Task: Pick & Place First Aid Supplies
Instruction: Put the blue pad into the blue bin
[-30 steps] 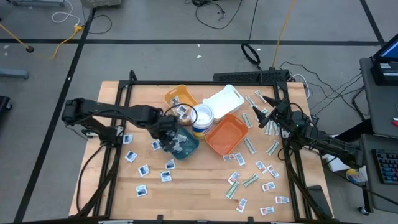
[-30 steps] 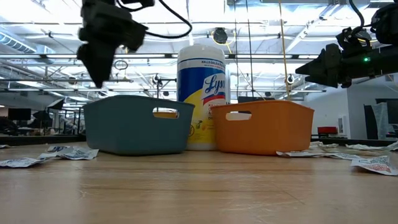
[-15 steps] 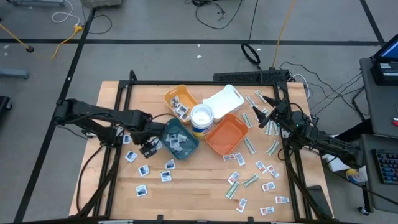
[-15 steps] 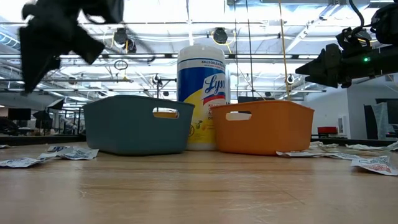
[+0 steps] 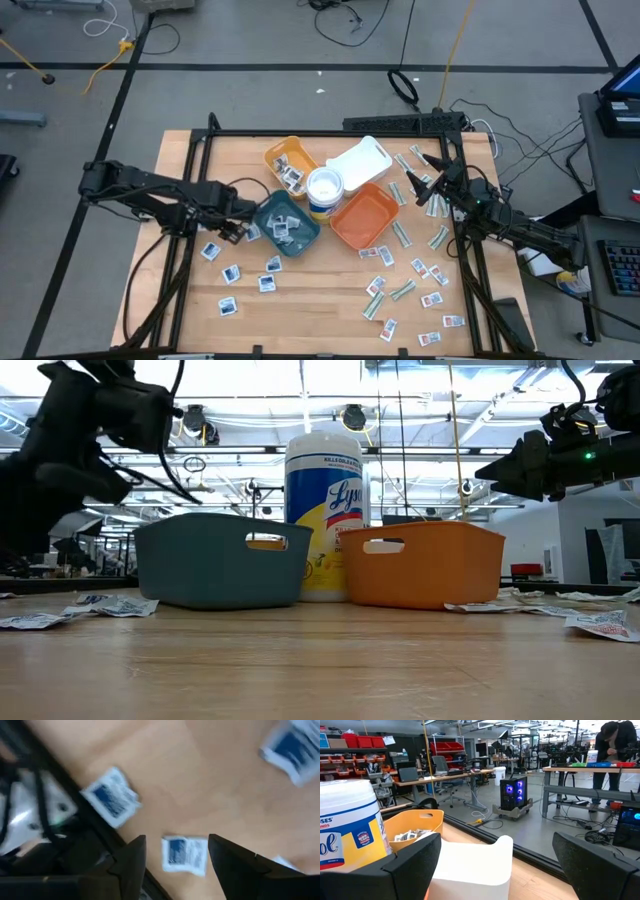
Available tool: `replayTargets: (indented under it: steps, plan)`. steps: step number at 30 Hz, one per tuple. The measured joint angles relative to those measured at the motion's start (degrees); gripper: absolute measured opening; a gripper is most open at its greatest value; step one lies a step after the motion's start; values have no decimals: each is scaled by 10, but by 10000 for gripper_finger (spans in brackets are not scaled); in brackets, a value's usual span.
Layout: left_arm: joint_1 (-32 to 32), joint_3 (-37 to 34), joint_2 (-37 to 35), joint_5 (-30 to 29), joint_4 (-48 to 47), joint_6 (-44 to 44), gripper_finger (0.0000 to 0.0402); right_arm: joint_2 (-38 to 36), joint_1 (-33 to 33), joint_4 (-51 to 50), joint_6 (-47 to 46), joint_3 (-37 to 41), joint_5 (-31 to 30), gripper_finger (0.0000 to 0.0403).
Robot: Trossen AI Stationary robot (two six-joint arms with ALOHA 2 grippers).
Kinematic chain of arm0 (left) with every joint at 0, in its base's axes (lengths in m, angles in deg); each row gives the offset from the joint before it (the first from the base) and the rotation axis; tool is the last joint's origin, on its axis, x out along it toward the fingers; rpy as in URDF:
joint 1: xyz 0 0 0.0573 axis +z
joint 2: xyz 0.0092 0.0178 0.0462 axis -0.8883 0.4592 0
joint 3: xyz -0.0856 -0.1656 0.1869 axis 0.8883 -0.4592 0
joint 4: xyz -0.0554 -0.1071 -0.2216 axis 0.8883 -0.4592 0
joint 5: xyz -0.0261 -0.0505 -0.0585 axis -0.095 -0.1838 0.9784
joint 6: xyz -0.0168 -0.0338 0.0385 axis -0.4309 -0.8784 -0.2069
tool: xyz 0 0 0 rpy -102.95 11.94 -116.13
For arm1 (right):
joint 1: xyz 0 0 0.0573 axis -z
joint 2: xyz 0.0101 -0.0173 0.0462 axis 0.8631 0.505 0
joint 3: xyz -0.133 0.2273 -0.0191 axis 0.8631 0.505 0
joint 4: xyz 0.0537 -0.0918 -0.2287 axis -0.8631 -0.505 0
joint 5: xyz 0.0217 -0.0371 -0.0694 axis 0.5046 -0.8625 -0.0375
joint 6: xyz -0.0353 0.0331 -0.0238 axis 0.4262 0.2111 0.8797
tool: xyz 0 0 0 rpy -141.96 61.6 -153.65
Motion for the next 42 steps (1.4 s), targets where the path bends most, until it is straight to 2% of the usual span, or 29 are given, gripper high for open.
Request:
replayTargets:
  steps: [9, 16, 19, 29, 34, 38, 42]
  plan:
    - [28, 0, 2, -33, 12, -85, 178, 0, 0, 0, 0, 0, 0, 377]
    - [35, 1, 51, -35, 19, -128, 168, 0, 0, 0, 0, 0, 0, 377]
    - [35, 1, 70, -28, 37, -121, 171, 0, 0, 0, 0, 0, 0, 377]
    - [56, 2, 110, -26, 39, -49, 173, 0, 0, 0, 0, 0, 0, 377]
    - [64, 27, 110, -15, 35, 5, 172, 0, 0, 0, 0, 0, 0, 377]
    - [73, 46, 102, -7, 33, 101, 172, 0, 0, 0, 0, 0, 0, 377]
    - [73, 57, 102, 39, 35, 226, 172, 0, 0, 0, 0, 0, 0, 377]
